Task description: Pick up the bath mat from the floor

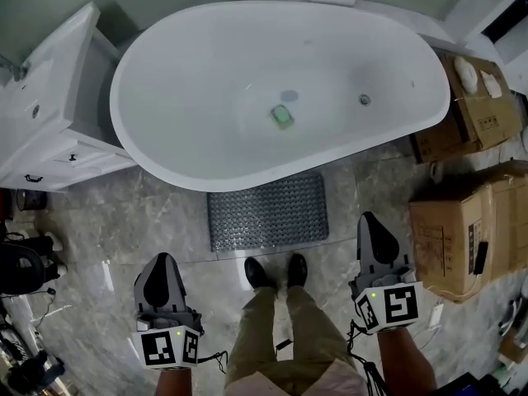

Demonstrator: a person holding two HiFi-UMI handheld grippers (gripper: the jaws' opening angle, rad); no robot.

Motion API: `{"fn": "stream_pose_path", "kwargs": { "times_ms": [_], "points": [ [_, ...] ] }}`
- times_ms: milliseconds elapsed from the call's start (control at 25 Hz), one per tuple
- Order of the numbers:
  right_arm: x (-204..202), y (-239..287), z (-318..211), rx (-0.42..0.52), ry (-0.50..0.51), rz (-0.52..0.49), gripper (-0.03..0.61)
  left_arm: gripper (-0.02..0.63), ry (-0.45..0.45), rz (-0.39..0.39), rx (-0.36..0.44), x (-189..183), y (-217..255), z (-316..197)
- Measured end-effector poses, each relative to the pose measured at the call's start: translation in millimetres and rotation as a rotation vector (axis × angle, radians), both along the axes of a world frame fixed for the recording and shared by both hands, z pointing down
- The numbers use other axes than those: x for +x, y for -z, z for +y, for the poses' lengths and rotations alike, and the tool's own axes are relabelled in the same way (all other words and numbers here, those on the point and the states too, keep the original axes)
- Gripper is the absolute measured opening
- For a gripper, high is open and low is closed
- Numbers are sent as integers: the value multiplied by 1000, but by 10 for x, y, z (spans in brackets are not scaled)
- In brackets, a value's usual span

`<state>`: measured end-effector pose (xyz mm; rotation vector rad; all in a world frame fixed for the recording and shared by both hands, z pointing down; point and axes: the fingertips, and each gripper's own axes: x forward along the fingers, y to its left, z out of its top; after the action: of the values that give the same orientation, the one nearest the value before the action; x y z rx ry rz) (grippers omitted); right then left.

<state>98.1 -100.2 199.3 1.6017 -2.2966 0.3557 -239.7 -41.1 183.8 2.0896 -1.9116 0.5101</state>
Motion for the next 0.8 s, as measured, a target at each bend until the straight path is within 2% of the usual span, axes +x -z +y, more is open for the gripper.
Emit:
{"fn": "stream_pose_path", "kwargs": {
  "times_ms": [240, 440, 800],
  "points": [
    [154, -224, 87, -31, 11, -29, 18, 29, 24, -26, -24, 139, -85, 135],
    [183, -346, 81, -35, 28, -29, 18, 29, 69, -35, -2, 61, -78, 158],
    [160, -878, 124, -52, 16, 9, 18, 26, 29, -25, -61, -50, -752, 146]
  ]
}}
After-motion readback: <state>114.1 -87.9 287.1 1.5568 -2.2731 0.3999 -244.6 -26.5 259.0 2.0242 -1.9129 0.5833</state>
